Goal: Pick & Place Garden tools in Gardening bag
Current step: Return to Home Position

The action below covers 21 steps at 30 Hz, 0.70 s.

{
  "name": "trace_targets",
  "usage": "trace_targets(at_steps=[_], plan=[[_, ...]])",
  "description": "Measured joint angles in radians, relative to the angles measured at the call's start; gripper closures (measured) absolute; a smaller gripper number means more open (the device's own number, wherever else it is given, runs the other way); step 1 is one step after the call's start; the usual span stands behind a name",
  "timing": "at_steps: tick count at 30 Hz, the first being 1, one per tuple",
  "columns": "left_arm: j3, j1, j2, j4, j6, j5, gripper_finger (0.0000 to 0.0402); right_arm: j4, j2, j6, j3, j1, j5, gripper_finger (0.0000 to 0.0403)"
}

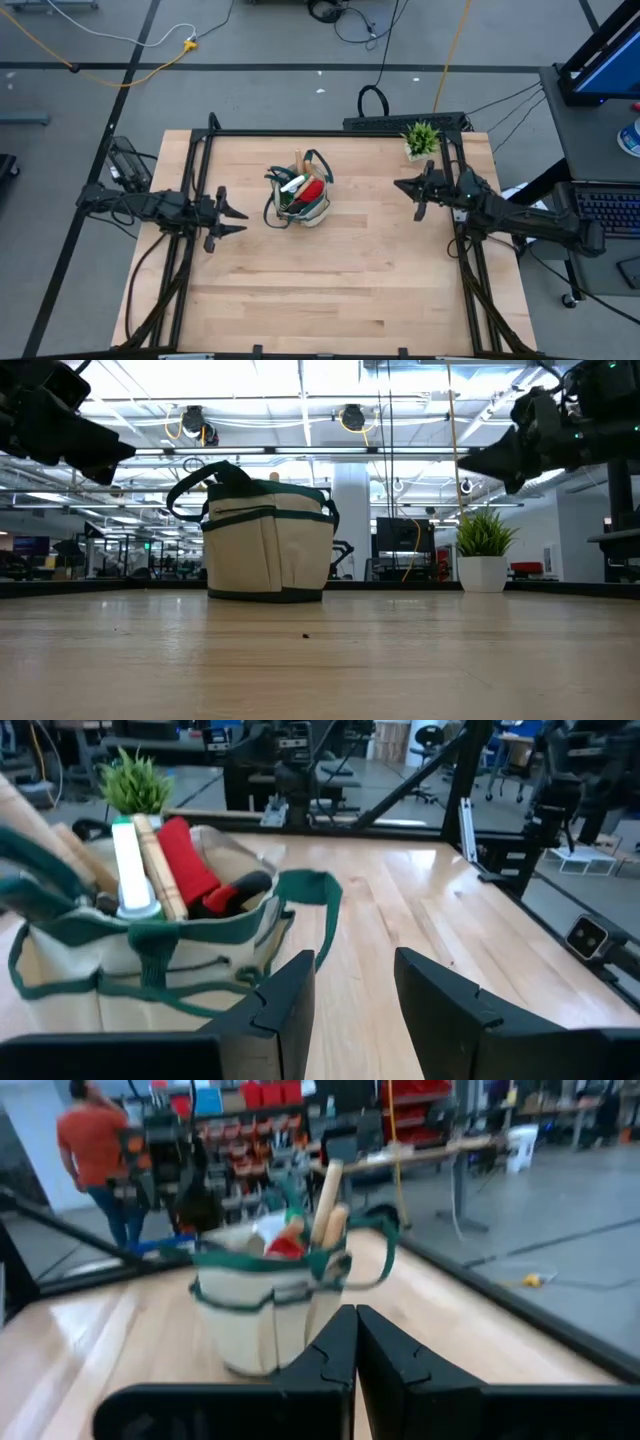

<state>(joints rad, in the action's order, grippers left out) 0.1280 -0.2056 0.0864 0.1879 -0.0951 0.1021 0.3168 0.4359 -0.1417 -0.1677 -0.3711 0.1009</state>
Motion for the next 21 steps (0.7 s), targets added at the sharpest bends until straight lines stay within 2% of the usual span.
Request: trace_targets(at_steps=[8, 14, 21], plan=[[0.0, -0.028, -0.048, 0.042, 0.035, 0.0, 0.0256, -0.12, -0.14, -0.026, -0.003, -0.038, -0.03, 0.0403], [0.0, -0.052, -0.062, 0.063, 0.038, 0.013, 0.0256, -0.373, -0.21, -0.083, -0.038, -0.045, -0.052, 0.0403], [-0.046, -0.065, -0.058, -0.005, 0.066, 0.037, 0.0256, -0.407, -0.219, -0.058, -0.006, -0.045, -0.053, 0.0403]])
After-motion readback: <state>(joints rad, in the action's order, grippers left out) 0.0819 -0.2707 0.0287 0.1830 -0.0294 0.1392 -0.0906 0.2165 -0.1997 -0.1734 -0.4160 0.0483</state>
